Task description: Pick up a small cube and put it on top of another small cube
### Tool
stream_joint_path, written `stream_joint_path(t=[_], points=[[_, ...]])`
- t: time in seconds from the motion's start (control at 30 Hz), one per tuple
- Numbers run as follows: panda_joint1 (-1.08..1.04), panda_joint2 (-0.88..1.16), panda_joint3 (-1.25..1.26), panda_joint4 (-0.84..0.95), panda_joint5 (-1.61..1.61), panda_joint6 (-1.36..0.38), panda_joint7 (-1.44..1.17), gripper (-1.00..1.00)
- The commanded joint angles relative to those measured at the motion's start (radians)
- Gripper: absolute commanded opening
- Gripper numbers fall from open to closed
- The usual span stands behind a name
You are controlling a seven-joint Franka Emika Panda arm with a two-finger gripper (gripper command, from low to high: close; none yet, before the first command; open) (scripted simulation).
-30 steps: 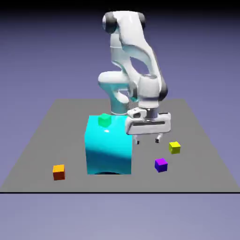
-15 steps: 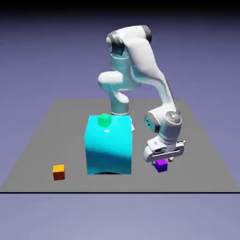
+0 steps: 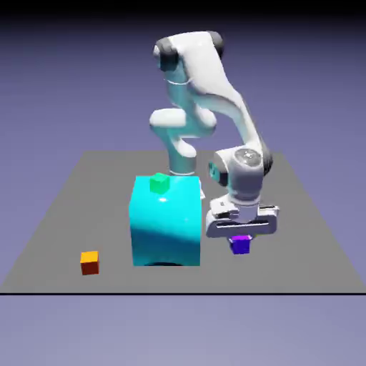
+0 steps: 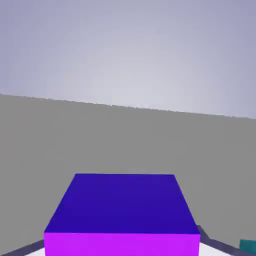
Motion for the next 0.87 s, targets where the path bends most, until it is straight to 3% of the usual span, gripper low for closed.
stream_joint_path(t=[0.0,0.4,0.5,0.63,0.67,0.83], points=[[-0.036,0.0,-0.022,0.013,0.021,-0.006,0.034,-1.0],[-0.464,0.019,-0.277,0.039,0.332,-0.073,0.484,-1.0],[-0.459,0.028,-0.316,0.043,0.319,-0.07,0.511,-1.0],[-0.458,0.169,-0.29,0.034,0.356,0.08,0.48,-1.0],[-0.458,0.169,-0.29,0.034,0.356,0.08,0.48,1.0],[-0.459,0.028,-0.316,0.043,0.319,-0.07,0.511,1.0]])
